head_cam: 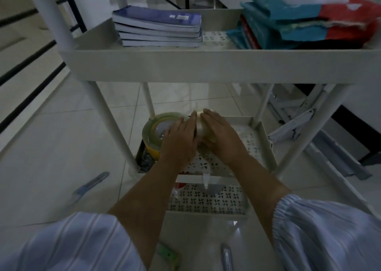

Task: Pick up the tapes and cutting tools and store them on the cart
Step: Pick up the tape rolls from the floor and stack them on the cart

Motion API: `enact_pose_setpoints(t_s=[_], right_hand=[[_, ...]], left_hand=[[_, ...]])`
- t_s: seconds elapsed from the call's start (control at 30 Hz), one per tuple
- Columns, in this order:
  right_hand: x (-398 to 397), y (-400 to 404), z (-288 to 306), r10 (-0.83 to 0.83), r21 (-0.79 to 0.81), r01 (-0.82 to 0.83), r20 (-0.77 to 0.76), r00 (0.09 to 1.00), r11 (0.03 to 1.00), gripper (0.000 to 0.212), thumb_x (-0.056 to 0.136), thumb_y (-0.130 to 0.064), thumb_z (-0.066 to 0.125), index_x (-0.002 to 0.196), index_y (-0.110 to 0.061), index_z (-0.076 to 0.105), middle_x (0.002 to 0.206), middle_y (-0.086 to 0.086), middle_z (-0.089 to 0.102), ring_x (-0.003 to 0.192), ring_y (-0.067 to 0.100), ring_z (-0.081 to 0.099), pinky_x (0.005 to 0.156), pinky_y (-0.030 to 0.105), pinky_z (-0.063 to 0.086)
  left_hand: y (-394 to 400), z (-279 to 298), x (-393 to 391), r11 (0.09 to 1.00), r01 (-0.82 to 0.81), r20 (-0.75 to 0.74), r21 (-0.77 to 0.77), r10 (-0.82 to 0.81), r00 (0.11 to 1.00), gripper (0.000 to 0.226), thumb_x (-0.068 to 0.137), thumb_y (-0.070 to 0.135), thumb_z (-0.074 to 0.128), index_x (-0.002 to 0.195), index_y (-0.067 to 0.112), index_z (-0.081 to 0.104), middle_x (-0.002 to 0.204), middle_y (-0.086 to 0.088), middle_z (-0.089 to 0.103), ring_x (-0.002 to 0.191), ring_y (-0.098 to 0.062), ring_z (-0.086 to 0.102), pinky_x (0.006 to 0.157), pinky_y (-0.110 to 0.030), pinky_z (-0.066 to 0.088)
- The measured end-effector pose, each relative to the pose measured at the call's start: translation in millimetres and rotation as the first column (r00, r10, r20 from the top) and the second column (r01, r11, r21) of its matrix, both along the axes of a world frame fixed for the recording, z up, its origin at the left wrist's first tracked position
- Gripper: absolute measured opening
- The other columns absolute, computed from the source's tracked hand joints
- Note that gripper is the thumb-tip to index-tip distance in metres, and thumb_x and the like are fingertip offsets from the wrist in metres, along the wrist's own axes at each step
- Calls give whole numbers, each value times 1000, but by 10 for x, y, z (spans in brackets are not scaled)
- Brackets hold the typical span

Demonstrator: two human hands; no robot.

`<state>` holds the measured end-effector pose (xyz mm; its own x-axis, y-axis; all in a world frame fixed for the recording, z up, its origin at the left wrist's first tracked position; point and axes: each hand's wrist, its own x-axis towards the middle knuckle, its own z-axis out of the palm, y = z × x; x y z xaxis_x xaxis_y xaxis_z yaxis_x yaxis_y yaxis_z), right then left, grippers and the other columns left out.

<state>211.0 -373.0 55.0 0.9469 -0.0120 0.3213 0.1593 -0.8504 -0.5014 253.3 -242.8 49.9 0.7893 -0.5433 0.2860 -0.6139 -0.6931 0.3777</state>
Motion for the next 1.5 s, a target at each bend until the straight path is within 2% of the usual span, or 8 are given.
enact_pose_setpoints(t_s=[0.27,0.4,0.53,0.83,1.03,1.17,1.3,1.5], right_hand=[[-63,-56,-34,-47,-54,46,-20,999,997,75,79,-16,69,141,-9,27,154,15,14,139,35,21,107,42,32],[-77,-102,-82,-99,-89,102,39,994,991,70,78,-8,68,138,-4,33,149,25,26,133,44,31,107,54,34],[-19,-107,-71,-137,-148,140,33,990,979,73,79,-12,67,141,-9,29,151,18,27,135,39,32,106,53,35],[-72,-57,-135,-196,-164,190,-24,980,968,81,84,-20,61,146,-23,9,157,11,3,143,34,8,114,53,19],[-201,21,-95,-181,-155,192,82,980,969,76,79,-17,64,143,-16,23,152,23,16,138,44,21,107,60,29],[-570,116,-71,-158,-68,172,176,972,983,59,84,-25,51,138,-9,31,145,28,30,134,39,29,108,50,28],[-1140,171,-246,-205,45,200,138,969,979,77,75,-3,62,139,-19,23,148,20,27,137,33,23,113,48,24],[-2078,152,-705,-324,78,320,34,946,944,81,69,-6,67,138,-17,26,138,18,41,128,21,29,106,31,29]], left_hand=[[-25,-40,19,1000,-7,75,-3,7,997,58,89,28,34,143,10,23,121,-18,58,112,-41,51,86,-58,45],[-22,-60,49,1000,7,119,11,-8,993,64,85,36,22,141,8,28,115,-17,62,105,-40,56,81,-55,49],[-39,-47,60,1000,-1,114,-2,1,993,66,84,37,18,141,6,28,117,-17,61,105,-37,56,86,-52,48],[9,-67,16,997,-82,60,15,81,995,65,87,39,34,146,19,14,143,-20,38,131,-38,37,103,-57,35],[85,-144,-80,996,-80,135,-41,85,987,66,80,37,38,140,19,19,133,-24,49,123,-42,46,98,-60,39],[132,-213,-402,990,-55,133,-130,73,988,61,80,33,41,137,15,26,138,-21,46,130,-37,38,103,-61,35],[331,-316,-871,969,-87,185,-231,132,974,59,79,23,44,135,20,27,141,-18,41,134,-27,22,107,-57,25],[353,-647,-1722,964,-95,-75,-250,78,994,59,75,22,42,133,20,28,145,-13,34,136,-30,19,108,-60,28]])
